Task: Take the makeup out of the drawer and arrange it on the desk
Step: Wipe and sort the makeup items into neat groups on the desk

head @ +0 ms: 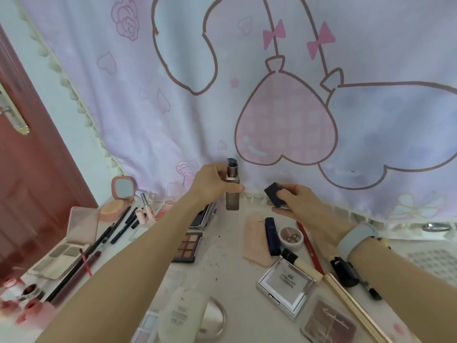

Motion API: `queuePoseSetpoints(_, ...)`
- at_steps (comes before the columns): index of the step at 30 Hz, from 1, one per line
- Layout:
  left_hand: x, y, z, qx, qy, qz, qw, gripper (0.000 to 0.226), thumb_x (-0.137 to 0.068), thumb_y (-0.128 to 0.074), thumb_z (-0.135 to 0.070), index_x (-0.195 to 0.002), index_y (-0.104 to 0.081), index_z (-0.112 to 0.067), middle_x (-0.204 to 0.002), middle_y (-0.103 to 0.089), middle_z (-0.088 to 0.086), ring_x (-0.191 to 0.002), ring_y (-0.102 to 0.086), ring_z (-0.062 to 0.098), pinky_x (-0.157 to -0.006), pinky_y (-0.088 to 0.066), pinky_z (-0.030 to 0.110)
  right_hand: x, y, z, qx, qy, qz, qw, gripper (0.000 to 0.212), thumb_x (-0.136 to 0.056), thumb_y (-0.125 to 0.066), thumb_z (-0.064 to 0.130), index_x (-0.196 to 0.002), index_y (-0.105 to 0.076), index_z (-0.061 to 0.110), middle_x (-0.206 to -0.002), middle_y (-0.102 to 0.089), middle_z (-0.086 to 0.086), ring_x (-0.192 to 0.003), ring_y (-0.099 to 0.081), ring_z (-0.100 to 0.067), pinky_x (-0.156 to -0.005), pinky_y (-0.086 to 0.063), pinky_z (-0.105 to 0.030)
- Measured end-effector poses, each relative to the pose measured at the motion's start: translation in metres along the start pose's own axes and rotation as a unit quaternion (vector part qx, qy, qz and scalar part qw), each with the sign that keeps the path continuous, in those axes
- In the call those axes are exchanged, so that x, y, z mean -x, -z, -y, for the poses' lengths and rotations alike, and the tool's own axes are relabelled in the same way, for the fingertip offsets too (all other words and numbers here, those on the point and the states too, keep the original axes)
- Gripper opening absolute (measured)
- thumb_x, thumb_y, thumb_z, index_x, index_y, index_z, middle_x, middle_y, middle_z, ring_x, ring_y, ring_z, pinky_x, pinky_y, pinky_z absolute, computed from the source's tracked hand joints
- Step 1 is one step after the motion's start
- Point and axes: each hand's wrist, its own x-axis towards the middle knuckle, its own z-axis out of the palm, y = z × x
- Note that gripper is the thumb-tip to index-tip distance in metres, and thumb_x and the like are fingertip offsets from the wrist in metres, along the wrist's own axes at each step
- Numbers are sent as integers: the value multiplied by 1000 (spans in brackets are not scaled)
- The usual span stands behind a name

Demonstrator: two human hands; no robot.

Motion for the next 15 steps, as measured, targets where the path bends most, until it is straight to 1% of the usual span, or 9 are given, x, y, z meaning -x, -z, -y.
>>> queuePoseSetpoints(1, -6, -2, 3, -17, 2, 1, 1000, 28, -63, -83, -10, -86, -67, -13, -83, -66, 2, -76, -58, 14, -70, -44, 20, -7, -1, -3, 37, 11, -9, 999, 27, -93, -47, 10, -120, -50, 7, -107, -60, -8, -90, -62, -15, -77, -52, -22)
queuePoseSetpoints(2, -12, -4, 5, -32, 4, 3, 999, 28, -63, -83, -12, -87, -67, -12, -84, -67, 3, -77, -58, 14, -71, -43, 22, -13, -1, -7, 86, 28, -20, 996, 23, -92, -51, 15, -115, -52, 13, -103, -61, -3, -85, -60, -9, -73, -51, -18)
queuePoseSetpoints(4, -20, -7, 11, -63, 3, 5, 998, 28, -64, -83, -12, -87, -68, -9, -82, -66, 3, -75, -58, 15, -69, -43, 23, -23, -3, -12, 180, 64, -37, 981, 14, -89, -57, 25, -101, -49, 24, -91, -58, 12, -77, -53, 2, -63, -40, -11)
queuePoseSetpoints(5, -24, -8, 13, -81, 1, 8, 997, 28, -64, -82, -12, -87, -67, -7, -81, -67, 5, -74, -57, 15, -67, -43, 23, -28, -5, -14, 205, 80, -36, 975, 15, -87, -59, 26, -97, -47, 26, -87, -55, 15, -77, -51, 2, -62, -36, -11)
queuePoseSetpoints(7, -30, -9, 18, -135, -13, 20, 991, 28, -64, -81, -14, -85, -67, -4, -84, -69, 9, -76, -58, 17, -69, -43, 25, -38, -10, -21, 230, 108, -21, 967, 19, -83, -61, 22, -93, -45, 25, -87, -55, 9, -81, -54, -7, -66, -40, -15)
queuePoseSetpoints(9, -34, -10, 23, -193, -22, 34, 980, 29, -64, -82, -18, -85, -65, -8, -90, -69, 10, -84, -60, 22, -79, -45, 29, -46, -17, -24, 263, 123, -7, 957, 24, -81, -62, 17, -97, -45, 21, -91, -57, -1, -84, -56, -16, -67, -43, -19)
queuePoseSetpoints(11, -36, -11, 26, -231, -18, 44, 972, 29, -64, -81, -22, -85, -64, -12, -92, -68, 8, -92, -61, 26, -88, -46, 37, -52, -23, -28, 287, 127, 13, 949, 30, -80, -61, 13, -105, -44, 16, -97, -57, -5, -87, -56, -17, -66, -43, -20)
queuePoseSetpoints(13, -37, -10, 27, -249, -17, 52, 967, 26, -65, -81, -24, -82, -62, -16, -91, -67, 6, -94, -61, 27, -89, -46, 39, -57, -28, -33, 312, 127, 38, 941, 35, -80, -61, 10, -111, -45, 11, -103, -58, -7, -93, -56, -20, -74, -47, -26)
queuePoseSetpoints(15, -38, -7, 28, -255, -15, 59, 965, 25, -66, -80, -24, -79, -60, -19, -89, -66, 5, -95, -61, 28, -89, -46, 38, -61, -32, -37, 338, 125, 58, 931, 35, -80, -62, 9, -113, -48, 10, -105, -60, -9, -97, -57, -23, -84, -48, -33)
